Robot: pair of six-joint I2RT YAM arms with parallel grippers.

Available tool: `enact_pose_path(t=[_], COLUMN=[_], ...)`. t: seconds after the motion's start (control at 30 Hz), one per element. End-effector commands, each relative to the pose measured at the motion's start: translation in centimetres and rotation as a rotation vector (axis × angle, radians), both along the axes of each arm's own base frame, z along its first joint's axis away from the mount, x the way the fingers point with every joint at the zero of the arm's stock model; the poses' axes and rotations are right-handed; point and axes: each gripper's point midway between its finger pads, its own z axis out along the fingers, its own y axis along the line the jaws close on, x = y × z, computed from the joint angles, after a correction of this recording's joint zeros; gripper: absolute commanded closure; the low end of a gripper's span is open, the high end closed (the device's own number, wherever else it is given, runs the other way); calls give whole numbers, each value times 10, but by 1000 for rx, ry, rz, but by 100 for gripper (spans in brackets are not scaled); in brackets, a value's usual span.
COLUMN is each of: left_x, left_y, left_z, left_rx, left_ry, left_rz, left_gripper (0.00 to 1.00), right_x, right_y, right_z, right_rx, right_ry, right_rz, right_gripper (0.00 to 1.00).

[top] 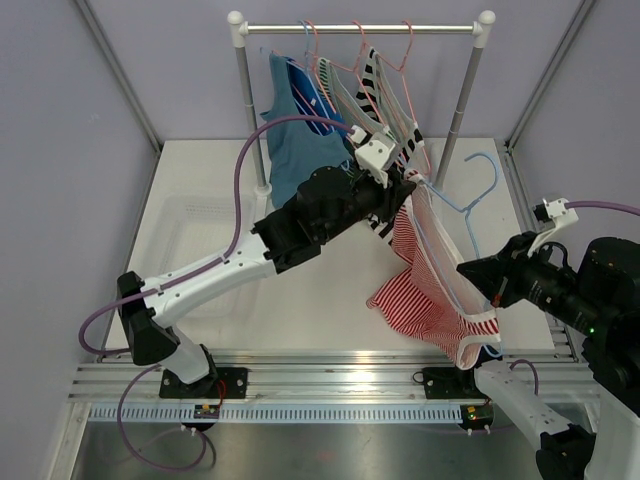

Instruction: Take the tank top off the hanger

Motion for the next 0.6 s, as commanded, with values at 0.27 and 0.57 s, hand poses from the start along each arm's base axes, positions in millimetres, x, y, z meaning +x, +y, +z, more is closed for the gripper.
enact_pose_path(t=[0.27,0.57], left_x=[38,61], left_y=[69,141], left_z=[32,8], left_rx=[-28,-14], left_ry=[0,105], left_rz=[401,624], left_gripper=[100,100], right_x=[-10,-29], right_y=[9,11], right_z=[-9,-19], right_rx=[-65,-110], right_ry=[-21,-42], right_rz=[140,256], right_gripper=[100,100])
